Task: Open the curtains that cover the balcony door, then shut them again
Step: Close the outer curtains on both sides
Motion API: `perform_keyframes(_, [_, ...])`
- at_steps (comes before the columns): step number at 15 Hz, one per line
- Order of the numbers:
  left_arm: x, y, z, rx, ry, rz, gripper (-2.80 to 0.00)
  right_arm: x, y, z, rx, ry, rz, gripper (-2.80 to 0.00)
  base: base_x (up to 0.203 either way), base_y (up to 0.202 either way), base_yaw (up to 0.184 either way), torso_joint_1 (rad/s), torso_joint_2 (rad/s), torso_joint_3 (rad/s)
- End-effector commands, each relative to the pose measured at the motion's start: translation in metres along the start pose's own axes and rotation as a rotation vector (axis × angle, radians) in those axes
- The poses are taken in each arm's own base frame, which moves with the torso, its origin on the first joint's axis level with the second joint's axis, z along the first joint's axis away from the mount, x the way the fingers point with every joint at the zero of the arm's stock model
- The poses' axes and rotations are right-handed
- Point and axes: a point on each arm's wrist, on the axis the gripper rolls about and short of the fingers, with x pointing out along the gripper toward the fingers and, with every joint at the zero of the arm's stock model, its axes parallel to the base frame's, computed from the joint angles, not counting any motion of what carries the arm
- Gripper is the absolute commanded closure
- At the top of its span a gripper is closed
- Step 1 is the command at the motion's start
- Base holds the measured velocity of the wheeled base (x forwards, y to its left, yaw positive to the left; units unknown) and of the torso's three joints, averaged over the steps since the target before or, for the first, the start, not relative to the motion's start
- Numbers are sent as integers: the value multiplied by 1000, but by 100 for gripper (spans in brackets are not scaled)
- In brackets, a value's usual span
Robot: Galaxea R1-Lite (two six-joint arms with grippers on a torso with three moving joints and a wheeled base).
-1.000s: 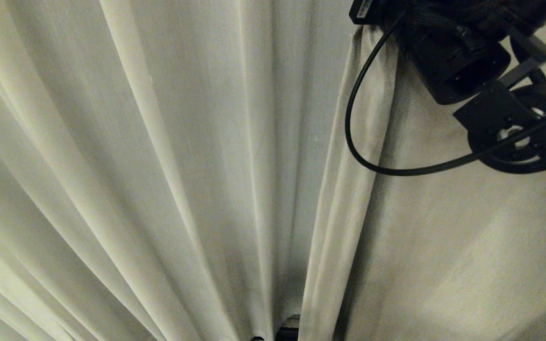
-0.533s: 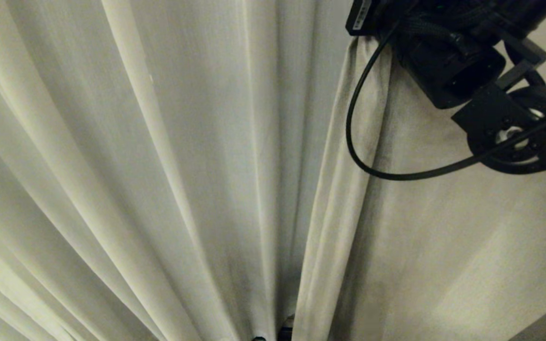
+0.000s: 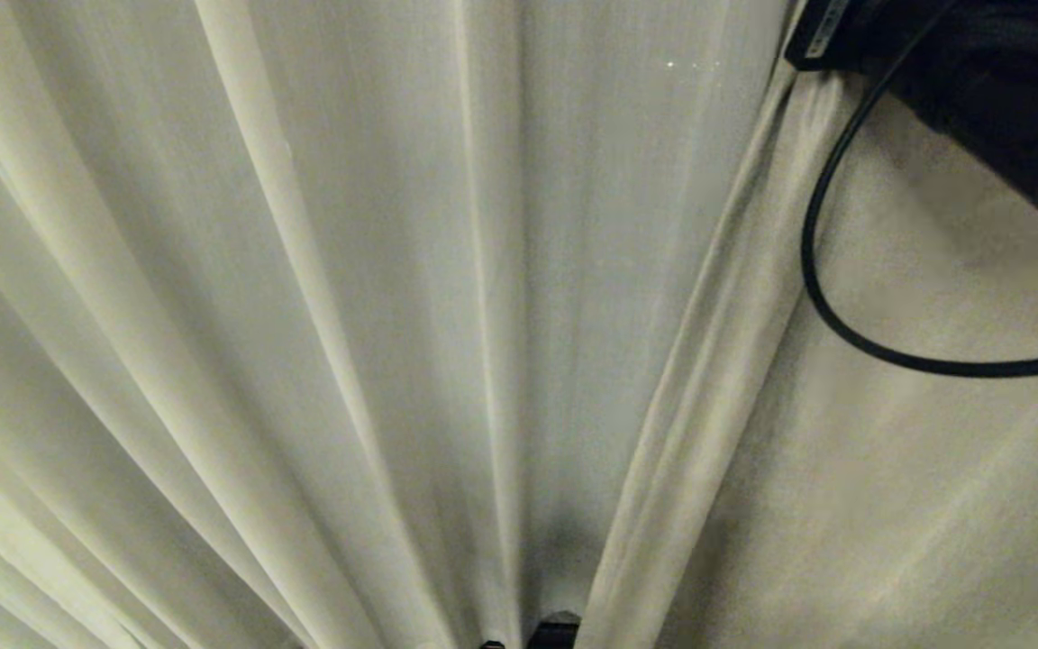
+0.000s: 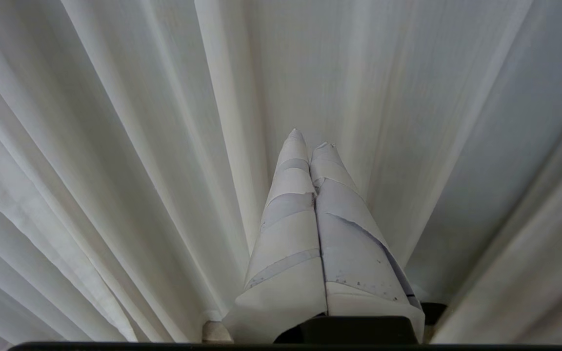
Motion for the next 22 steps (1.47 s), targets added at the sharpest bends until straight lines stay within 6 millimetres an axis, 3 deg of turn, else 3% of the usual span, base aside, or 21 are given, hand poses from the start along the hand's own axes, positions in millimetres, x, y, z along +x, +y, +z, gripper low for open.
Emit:
perform_keyframes(1, [0,0,0,0,-1,0,0,-14,-19,23,4,-55,-43,0,0,0,0,0,0,0])
perform_keyframes(5, [0,0,0,0,-1,0,0,-25,-25,25,-3,-40,-45,0,0,0,0,0,0,0])
perform_keyframes(6, [0,0,0,0,-1,0,0,-28,-25,25,-3,-39,-44,-280,0,0,0,0,0,0])
perform_keyframes(15, [0,0,0,0,-1,0,0,-46,-31,21,-17,-7,-43,-280,0,0,0,0,0,0])
perform_keyframes(18, [0,0,0,0,-1,0,0,-67,-37,22,-19,8,-30,-280,0,0,0,0,0,0])
perform_keyframes(22, [0,0,0,0,-1,0,0,-113,-47,23,-20,8,66,-280,0,0,0,0,0,0])
